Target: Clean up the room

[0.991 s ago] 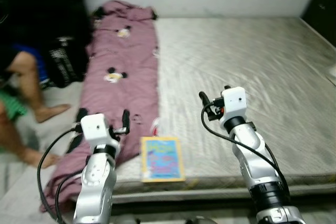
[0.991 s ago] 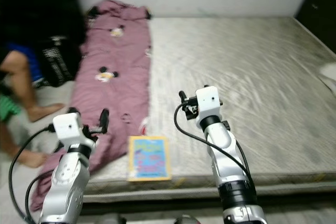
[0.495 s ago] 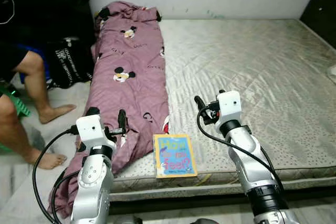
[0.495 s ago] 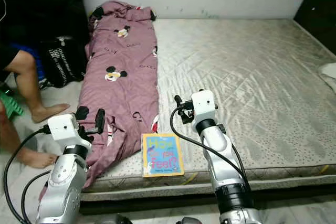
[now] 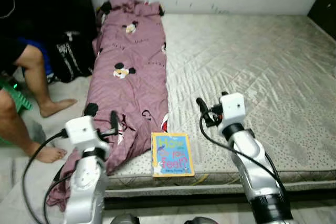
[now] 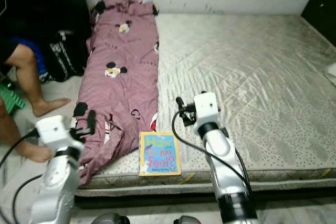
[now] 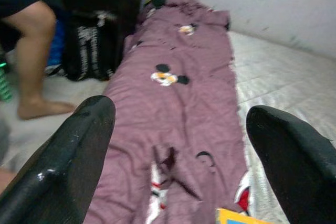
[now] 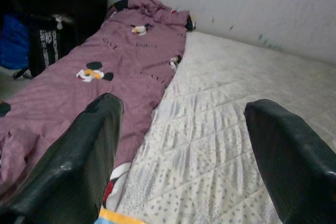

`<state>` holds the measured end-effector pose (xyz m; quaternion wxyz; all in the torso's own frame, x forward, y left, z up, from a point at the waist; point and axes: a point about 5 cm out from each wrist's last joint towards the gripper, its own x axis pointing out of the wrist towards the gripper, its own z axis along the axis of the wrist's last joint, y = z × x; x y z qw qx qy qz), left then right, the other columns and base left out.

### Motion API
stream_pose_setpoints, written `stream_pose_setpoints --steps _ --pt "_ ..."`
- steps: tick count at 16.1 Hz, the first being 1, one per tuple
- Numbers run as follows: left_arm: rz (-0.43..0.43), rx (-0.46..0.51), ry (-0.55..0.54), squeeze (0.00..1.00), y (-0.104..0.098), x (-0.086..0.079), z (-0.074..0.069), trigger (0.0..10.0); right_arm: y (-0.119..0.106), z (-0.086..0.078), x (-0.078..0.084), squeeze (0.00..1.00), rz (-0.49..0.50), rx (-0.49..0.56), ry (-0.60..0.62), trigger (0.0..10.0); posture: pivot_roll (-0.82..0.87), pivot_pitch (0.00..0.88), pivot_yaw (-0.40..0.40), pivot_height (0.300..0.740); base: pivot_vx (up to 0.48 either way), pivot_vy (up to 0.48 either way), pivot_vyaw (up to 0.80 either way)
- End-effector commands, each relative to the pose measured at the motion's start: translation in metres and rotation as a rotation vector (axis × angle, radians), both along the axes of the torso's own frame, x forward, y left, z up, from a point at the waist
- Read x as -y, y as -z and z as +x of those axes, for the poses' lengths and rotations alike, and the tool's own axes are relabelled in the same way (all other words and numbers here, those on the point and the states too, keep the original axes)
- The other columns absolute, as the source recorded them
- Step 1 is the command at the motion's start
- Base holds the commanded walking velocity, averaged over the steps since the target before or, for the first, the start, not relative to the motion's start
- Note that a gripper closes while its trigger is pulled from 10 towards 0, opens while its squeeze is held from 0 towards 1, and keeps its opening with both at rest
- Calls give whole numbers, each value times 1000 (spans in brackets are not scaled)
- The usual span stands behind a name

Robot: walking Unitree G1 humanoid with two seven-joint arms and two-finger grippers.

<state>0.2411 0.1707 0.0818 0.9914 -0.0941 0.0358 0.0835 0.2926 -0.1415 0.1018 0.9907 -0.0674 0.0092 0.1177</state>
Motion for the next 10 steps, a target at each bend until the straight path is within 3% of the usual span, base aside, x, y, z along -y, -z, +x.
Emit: stream_pose_setpoints --steps 1,10 --pt "0 0 -19 0 -4 -5 -2 10000 -2 -3 1 0 0 -4 -10 10000 -2 65 -29 731 0 0 0" --pt "4 23 -55 0 -23 -15 3 10000 -4 -6 4 0 -6 -28 -19 10000 0 104 -39 621 0 0 0"
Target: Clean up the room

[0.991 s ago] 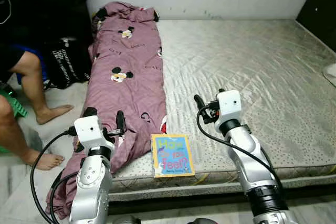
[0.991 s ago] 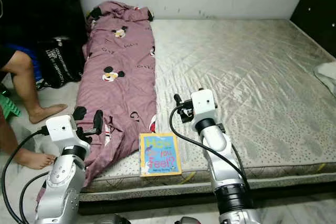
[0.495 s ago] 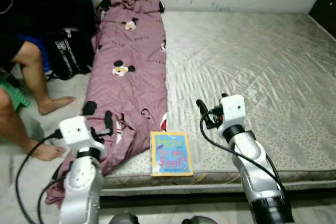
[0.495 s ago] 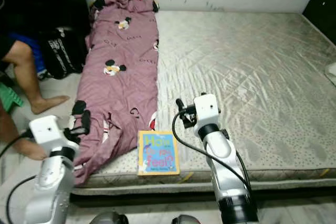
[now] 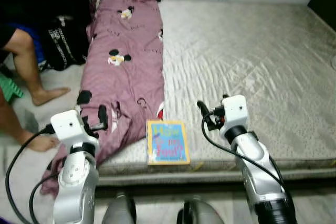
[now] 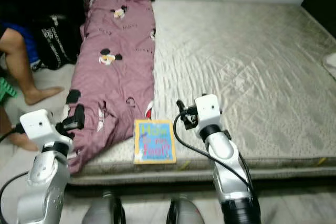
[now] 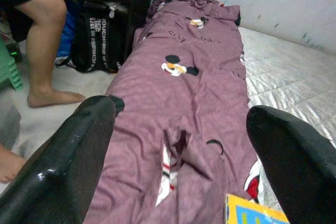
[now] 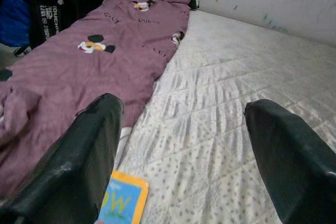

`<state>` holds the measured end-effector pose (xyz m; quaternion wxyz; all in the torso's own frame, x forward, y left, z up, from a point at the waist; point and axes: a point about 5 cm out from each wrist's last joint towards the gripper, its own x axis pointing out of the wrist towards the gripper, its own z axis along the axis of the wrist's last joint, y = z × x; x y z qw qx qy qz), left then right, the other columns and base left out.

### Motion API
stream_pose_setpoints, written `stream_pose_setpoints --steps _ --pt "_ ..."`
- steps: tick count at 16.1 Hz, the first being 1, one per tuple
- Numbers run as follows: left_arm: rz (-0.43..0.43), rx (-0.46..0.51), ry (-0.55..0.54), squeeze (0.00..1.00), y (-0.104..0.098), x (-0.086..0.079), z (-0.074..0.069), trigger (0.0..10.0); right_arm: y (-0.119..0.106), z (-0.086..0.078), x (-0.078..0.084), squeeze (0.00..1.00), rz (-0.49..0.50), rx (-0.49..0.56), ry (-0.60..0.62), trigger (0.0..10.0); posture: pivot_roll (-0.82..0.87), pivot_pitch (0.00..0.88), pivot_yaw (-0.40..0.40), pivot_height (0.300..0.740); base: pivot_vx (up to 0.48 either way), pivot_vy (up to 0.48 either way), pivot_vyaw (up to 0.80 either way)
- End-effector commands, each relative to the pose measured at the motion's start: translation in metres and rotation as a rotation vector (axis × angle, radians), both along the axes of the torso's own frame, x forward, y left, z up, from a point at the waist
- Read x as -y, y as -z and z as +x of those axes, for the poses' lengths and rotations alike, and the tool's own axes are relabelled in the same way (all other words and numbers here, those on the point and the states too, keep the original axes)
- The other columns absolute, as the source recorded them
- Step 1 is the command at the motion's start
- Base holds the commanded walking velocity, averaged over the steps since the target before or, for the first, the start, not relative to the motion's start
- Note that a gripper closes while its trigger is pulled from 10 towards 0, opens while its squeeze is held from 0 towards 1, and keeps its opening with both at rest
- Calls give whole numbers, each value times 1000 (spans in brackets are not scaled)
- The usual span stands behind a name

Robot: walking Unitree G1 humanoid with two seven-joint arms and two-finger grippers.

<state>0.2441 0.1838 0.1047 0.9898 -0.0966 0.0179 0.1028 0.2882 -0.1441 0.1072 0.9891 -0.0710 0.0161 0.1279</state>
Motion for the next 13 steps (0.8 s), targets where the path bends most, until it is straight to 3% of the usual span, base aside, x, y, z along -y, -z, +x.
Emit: stream_pose_setpoints --steps 1,5,13 --pt "3 -6 -18 0 -1 -2 1 10000 1 -1 1 0 2 -14 1 10000 -1 101 -40 611 0 0 0" --pt "22 10 -39 0 -5 -4 3 10000 0 2 0 0 1 -10 -9 10000 3 91 -44 573 0 0 0" --pt "-2 4 -96 0 -4 -9 0 10000 -2 4 -1 0 -8 -14 -44 10000 0 81 -66 569 0 0 0"
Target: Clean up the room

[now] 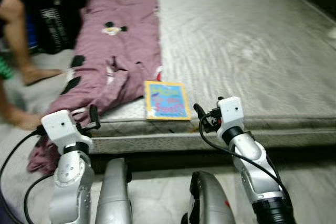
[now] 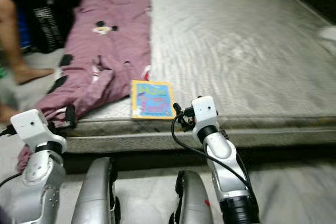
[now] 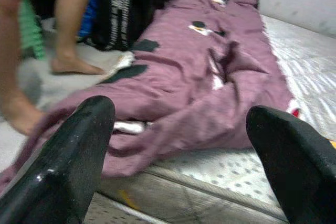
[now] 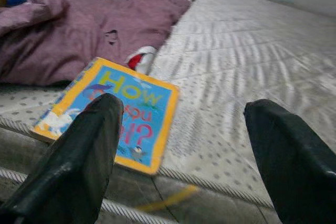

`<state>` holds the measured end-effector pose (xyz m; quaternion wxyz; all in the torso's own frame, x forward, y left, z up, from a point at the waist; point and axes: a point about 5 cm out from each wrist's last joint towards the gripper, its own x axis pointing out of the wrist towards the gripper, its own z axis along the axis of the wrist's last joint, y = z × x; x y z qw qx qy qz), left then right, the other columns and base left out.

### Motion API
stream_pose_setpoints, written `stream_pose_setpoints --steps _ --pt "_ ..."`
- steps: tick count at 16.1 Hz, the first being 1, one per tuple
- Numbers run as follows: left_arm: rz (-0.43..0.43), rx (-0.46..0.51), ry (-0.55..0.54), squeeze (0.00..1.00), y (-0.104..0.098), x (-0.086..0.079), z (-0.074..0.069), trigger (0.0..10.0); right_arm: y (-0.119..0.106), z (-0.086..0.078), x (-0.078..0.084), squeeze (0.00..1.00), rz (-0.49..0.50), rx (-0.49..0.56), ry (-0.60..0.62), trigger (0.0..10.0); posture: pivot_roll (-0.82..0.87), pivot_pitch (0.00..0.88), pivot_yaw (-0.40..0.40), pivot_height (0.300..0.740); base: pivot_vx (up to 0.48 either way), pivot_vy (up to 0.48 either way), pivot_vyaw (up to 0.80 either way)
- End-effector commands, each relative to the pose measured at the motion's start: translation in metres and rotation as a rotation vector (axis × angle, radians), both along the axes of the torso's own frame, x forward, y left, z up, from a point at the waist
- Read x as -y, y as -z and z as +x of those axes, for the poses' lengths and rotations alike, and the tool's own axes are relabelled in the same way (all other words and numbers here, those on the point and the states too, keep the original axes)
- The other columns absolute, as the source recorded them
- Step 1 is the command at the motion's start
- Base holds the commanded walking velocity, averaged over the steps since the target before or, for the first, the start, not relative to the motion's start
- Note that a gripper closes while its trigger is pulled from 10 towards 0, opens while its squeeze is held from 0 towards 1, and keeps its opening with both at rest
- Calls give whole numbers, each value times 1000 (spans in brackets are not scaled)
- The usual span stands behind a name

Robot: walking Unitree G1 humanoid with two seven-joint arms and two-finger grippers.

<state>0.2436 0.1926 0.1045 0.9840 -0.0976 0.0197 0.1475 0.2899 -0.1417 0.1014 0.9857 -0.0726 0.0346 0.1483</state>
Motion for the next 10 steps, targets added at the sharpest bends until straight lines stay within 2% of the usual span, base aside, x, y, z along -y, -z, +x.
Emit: stream_pose_setpoints --steps 1,4,10 --pt "-1 13 -11 0 -4 0 1 10000 -8 3 1 0 0 24 -7 10000 2 83 -70 559 0 0 0" --pt "-14 10 -21 0 -2 -2 0 10000 -8 4 1 0 -3 25 -13 10000 0 89 -75 519 0 0 0" --pt "-28 46 -10 0 -10 0 6 10000 -10 4 6 0 -13 23 -9 10000 -21 116 -82 519 0 0 0"
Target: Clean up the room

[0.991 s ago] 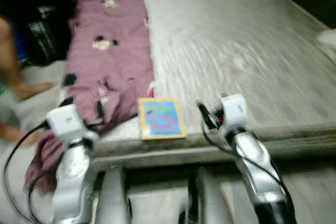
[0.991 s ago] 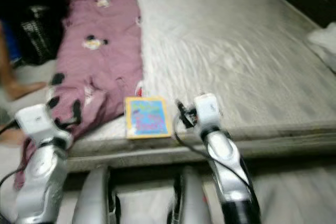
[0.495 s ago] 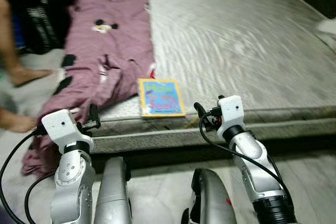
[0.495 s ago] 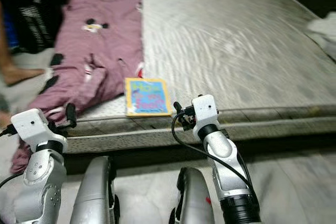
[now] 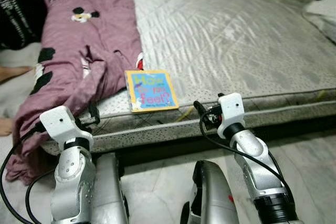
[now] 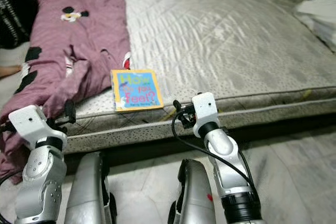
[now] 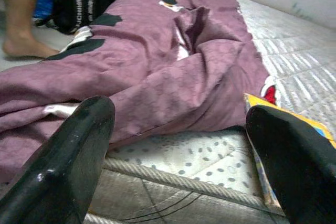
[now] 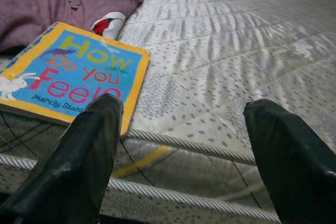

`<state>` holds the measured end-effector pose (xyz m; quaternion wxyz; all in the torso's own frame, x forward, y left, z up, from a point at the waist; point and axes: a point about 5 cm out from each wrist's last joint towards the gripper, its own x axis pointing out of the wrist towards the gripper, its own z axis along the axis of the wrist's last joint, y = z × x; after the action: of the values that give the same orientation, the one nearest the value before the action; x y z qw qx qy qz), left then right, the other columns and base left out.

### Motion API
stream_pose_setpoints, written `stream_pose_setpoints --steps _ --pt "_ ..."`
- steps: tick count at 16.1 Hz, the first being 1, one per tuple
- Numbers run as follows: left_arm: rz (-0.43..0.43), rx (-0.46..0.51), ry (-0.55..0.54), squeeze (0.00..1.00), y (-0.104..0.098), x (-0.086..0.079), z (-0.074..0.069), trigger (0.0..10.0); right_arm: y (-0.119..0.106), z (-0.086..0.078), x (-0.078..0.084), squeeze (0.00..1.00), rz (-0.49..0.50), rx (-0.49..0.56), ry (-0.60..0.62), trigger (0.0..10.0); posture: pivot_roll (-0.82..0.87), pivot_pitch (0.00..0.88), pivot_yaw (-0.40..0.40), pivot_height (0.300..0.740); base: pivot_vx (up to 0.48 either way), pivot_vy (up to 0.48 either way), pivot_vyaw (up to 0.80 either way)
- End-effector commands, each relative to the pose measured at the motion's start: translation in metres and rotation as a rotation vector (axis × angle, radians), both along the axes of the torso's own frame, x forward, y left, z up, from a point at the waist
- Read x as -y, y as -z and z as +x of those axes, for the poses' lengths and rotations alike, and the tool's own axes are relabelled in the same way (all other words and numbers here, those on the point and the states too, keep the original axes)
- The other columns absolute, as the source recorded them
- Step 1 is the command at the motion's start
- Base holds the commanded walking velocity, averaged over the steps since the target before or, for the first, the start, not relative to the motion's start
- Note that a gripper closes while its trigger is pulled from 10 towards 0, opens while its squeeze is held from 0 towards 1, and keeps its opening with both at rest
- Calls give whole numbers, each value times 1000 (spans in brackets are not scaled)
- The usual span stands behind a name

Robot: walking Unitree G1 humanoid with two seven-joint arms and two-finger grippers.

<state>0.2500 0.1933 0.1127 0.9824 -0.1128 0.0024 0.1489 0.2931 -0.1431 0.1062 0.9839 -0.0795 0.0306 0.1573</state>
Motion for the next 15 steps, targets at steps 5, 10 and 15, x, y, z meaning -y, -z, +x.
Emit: stream_pose_setpoints --steps 5,10,15 --pt "-15 24 14 0 -4 1 1 10000 -5 0 6 0 -15 11 18 10000 -27 132 -79 519 368 0 0" --pt "-30 22 31 0 -2 8 1 10000 -5 1 8 0 -18 14 28 10000 -24 123 -75 519 450 0 0" --pt "-52 -13 30 0 3 11 3 10000 -5 3 11 0 -26 16 36 10000 -25 123 -78 519 176 0 0"
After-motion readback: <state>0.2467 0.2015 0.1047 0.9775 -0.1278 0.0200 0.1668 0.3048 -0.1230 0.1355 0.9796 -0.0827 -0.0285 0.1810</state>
